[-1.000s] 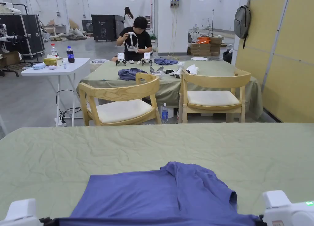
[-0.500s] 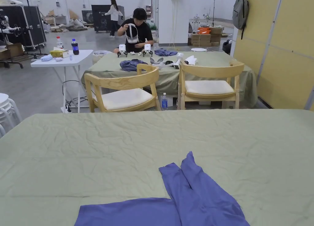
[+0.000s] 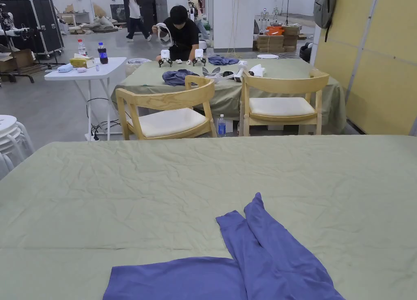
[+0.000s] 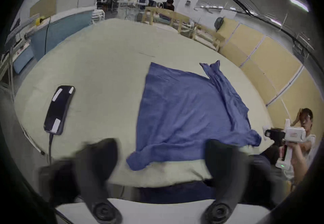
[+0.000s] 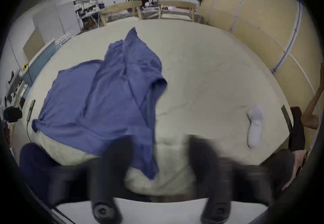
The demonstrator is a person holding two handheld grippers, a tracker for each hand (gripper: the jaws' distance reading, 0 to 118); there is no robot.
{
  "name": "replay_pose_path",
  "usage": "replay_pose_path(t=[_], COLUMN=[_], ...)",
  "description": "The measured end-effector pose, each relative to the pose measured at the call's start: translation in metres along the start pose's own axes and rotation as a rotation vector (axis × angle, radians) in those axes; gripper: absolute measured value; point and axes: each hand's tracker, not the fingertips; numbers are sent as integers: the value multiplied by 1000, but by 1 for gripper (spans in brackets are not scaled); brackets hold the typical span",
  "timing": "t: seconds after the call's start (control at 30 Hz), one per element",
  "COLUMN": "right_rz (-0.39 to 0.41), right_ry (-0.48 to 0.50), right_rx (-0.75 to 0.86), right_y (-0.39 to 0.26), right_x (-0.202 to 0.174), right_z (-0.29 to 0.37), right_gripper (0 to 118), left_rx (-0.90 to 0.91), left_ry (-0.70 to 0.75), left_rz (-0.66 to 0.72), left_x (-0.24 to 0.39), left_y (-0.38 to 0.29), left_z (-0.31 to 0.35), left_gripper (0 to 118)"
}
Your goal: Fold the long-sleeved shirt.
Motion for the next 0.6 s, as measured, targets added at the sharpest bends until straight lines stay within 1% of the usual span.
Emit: replay_pose_path(t=[0.03,0.07,0.1,0.13,0.17,0.2,0.23,0.27,0.3,0.33,0.37,0.4,0.43,0.47,0.5,0.53,0.57,0.6], right_rz=[23,40,57,73,51,45,54,78,103,136,143,158,174,179,194,207,232,251], right_ry=[-9,-22,24,77,118,151,196,199,199,232,229,235,227,191,144,113,94,67], right_rx=[14,43,59,36,37,51,70,79,76,127,103,76,13,-55,-90,-110,-113,-145], right_y=[8,16,29,53,75,96,123,149,170,197,223,241,258,272,281,287,291,292], right_x=[-9,-17,-24,-39,-52,-64,-81,-98,-113,-131,-148,-156,-166,-177,-186,-192,-198,-201], right_z=[-6,-11,-21,-40,-54,-68,-87,-106,-125,-134,-154,-186,-210,-233,-250,-273,-288,-301], right_gripper=[4,4,4,7,24,75,75,88,118,118,118,118,118,118,115,105,87,66], left_rx=[4,11,17,21,29,35,46,48,50,55,61,64,63,62,59,52,44,40], left_ry=[24,129,161,146,79,49,41,42,43,41,48,54,55,58,61,59,56,52], left_rz=[-1,2,0,6,37,70,98,96,92,83,67,53,41,25,16,5,-10,-18], left_x=[5,10,27,33,37,41,28,28,31,34,38,40,42,44,39,38,38,38], left_y=[0,-1,1,3,5,8,12,15,17,20,23,26,27,29,30,31,32,32], left_z=[-5,-4,-1,-1,-2,-1,-10,-11,-12,-13,-14,-15,-16,-16,-19,-21,-22,-23], left_gripper=[3,3,3,3,3,3,3,3,3,3,3,3,3,3,3,3,3,3])
